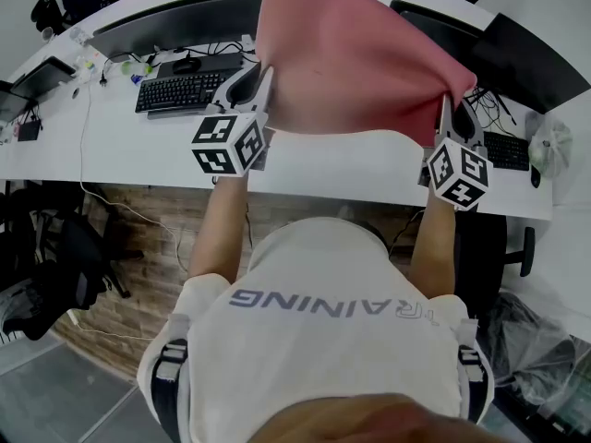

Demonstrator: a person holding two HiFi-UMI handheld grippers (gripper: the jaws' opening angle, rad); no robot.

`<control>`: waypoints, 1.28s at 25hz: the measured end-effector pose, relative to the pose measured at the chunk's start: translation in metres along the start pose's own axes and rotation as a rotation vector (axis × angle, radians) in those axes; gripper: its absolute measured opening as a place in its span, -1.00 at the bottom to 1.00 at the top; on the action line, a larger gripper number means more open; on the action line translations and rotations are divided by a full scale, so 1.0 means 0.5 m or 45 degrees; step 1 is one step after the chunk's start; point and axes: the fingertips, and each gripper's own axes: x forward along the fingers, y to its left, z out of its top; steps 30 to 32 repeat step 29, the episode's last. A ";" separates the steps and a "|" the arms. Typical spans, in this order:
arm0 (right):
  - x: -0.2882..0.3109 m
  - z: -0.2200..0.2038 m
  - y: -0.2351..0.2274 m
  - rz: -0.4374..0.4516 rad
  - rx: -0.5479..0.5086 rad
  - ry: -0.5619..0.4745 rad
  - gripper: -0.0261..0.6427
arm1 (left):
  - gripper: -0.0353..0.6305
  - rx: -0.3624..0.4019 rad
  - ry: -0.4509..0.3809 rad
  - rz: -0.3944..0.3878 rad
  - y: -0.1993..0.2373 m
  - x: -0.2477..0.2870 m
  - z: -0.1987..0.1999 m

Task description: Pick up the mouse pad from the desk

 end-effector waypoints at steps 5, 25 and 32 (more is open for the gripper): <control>-0.009 0.040 0.004 0.008 -0.020 -0.071 -0.75 | -0.66 0.030 -0.067 0.017 -0.004 -0.015 0.041; 0.012 0.048 0.024 0.035 -0.011 -0.100 -0.75 | -0.65 0.036 -0.111 0.057 0.015 -0.022 0.060; 0.015 0.049 0.023 0.038 -0.010 -0.094 -0.75 | -0.65 0.036 -0.112 0.061 0.016 -0.019 0.065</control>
